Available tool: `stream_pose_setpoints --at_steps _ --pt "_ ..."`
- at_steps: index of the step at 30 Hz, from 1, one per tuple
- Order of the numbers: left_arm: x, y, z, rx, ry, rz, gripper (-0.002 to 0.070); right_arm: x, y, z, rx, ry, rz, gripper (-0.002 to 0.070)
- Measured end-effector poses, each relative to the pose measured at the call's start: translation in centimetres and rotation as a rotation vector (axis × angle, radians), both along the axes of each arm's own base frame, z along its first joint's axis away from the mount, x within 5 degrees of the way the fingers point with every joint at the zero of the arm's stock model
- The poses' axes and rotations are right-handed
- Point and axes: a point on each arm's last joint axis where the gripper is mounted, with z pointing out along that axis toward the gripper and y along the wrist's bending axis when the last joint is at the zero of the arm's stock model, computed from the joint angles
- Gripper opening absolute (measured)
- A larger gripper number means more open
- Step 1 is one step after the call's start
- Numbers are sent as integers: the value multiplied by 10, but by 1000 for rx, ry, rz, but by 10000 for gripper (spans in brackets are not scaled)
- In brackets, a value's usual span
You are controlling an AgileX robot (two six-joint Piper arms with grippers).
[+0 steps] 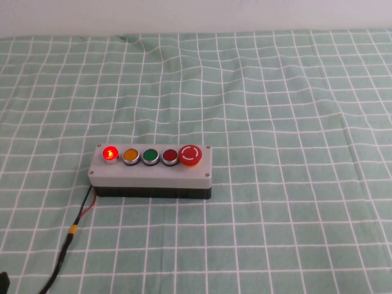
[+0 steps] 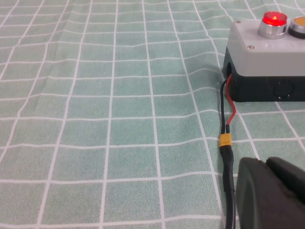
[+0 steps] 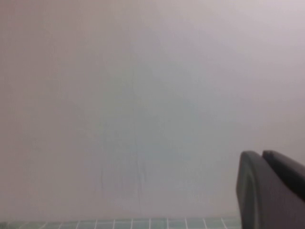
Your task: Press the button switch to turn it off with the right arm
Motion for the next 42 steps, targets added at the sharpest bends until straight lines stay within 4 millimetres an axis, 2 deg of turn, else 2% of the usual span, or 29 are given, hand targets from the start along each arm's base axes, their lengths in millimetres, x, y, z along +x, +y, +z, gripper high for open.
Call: stream_pose_setpoints --at_steps 6,15,21,26,30,34,38,42 --pt "0 0 0 0 0 0 -4 -4 -1 9 10 -109 -7 -16" --pt "0 0 0 0 0 0 -4 -21 -4 32 75 -419 -3 -16" --pt "0 0 0 0 0 0 -4 -24 -4 38 230 -439 103 -16" --pt "0 0 0 0 0 0 -4 -27 -3 70 328 -306 175 -16" --pt "0 0 0 0 0 0 -4 -38 -2 99 349 -196 188 -16" --pt "0 0 0 0 0 0 -4 -36 -1 120 349 -60 177 -16" --pt "0 0 0 0 0 0 -4 -12 2 126 343 194 144 -16" --pt "0 0 0 0 0 0 -4 21 6 113 336 458 103 -16"
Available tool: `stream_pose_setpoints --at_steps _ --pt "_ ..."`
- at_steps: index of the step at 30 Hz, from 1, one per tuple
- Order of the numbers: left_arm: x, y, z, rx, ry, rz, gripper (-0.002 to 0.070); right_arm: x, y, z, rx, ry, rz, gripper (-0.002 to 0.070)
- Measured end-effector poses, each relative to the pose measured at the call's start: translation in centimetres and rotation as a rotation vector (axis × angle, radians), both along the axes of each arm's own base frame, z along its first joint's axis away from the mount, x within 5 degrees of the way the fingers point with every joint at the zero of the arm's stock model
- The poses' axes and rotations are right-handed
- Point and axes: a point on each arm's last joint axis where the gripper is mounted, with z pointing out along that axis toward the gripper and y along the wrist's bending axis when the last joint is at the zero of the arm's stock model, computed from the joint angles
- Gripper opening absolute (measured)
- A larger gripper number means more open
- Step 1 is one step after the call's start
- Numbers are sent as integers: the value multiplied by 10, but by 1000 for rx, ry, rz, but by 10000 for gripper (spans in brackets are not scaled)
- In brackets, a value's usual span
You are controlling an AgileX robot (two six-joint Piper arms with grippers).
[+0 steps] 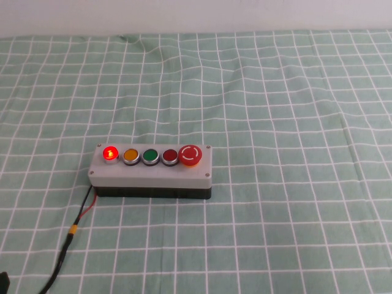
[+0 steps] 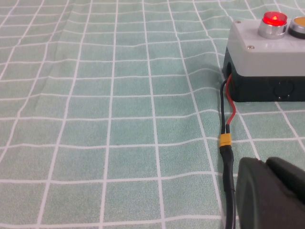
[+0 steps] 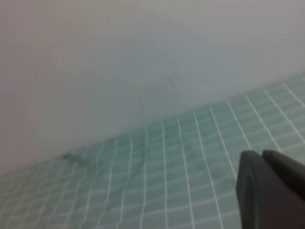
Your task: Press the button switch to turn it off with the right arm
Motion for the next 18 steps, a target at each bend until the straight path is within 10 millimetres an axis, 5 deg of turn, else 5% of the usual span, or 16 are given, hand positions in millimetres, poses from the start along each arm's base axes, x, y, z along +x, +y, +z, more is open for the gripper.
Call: stream_pose_setpoints --at_steps 18 --pt "0 0 0 0 0 0 -4 93 15 -59 -41 507 79 -16"
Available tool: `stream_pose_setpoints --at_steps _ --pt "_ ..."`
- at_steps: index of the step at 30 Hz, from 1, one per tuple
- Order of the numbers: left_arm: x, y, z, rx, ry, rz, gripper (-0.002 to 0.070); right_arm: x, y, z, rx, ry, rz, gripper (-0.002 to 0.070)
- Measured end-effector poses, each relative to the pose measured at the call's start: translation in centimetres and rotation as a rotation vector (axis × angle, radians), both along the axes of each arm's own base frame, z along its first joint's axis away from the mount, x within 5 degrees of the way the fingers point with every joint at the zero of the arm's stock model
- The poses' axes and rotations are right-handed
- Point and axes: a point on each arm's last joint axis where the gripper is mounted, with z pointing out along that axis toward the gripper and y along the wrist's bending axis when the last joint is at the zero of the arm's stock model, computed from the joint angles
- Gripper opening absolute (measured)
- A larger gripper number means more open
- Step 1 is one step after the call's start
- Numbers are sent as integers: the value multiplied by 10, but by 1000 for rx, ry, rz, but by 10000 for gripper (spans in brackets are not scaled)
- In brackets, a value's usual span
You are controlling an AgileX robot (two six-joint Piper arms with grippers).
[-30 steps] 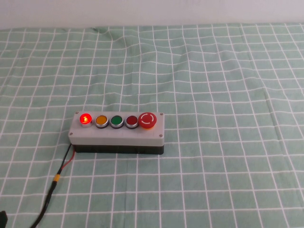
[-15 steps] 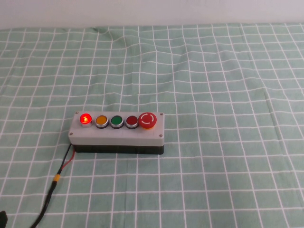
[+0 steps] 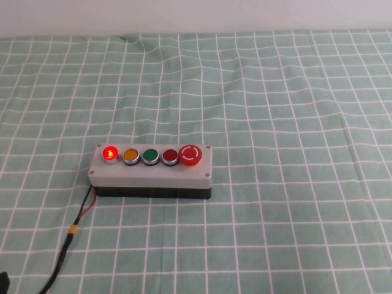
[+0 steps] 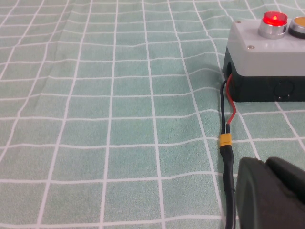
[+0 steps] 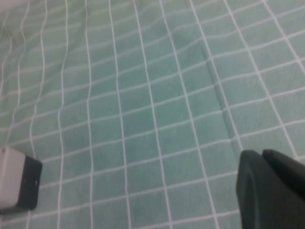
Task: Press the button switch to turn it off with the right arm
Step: Press the button to turn off
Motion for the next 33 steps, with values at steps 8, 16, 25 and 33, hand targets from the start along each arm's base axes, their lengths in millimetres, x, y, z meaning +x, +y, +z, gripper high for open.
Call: stream_pose_setpoints --at_steps 8,16,25,33 --pt "0 0 0 0 0 0 -4 34 24 -23 -9 150 300 -16" --pt "0 0 0 0 0 0 -4 82 54 10 66 17 594 -16" --pt "0 0 0 0 0 0 -4 114 125 55 -73 -111 868 -12" --pt "0 0 0 0 0 0 -4 124 197 64 -291 -68 1000 -12"
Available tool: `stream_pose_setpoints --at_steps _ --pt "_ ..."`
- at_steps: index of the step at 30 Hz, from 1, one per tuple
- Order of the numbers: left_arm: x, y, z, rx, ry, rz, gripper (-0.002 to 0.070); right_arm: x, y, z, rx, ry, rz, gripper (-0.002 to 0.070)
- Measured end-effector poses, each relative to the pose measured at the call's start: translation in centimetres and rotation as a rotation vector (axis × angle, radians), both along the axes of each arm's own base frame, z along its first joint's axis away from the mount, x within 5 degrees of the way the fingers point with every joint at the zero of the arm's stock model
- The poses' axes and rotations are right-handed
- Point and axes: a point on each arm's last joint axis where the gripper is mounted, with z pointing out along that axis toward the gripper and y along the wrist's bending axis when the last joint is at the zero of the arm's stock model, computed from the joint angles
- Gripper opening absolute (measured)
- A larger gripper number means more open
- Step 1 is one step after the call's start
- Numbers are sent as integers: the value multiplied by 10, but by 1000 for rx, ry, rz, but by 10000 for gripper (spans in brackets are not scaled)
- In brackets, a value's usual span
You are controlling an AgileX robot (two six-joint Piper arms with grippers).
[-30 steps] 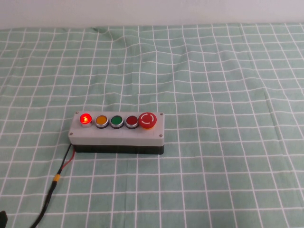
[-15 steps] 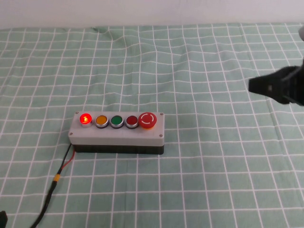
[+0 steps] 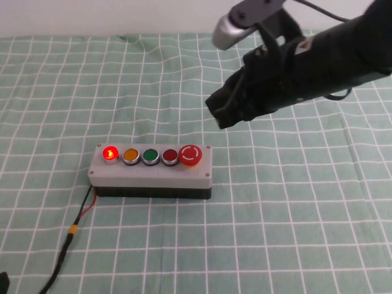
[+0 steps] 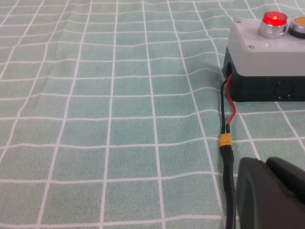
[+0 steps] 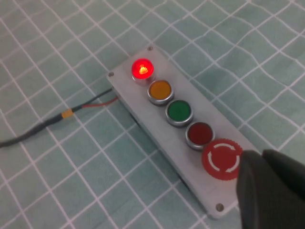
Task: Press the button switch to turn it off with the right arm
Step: Press the button to turn off
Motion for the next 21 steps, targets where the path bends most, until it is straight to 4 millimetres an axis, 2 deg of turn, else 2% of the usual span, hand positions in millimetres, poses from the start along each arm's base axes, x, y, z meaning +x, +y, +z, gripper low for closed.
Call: stream_pose_setpoints --at_steps 4,12,21 --pt "0 0 0 0 0 0 -4 2 32 -4 -116 -28 33 -12" --pt "0 0 0 0 0 0 -4 4 83 -13 -265 -71 61 -12" --pt "0 0 0 0 0 0 -4 26 119 -24 -289 -81 53 -12"
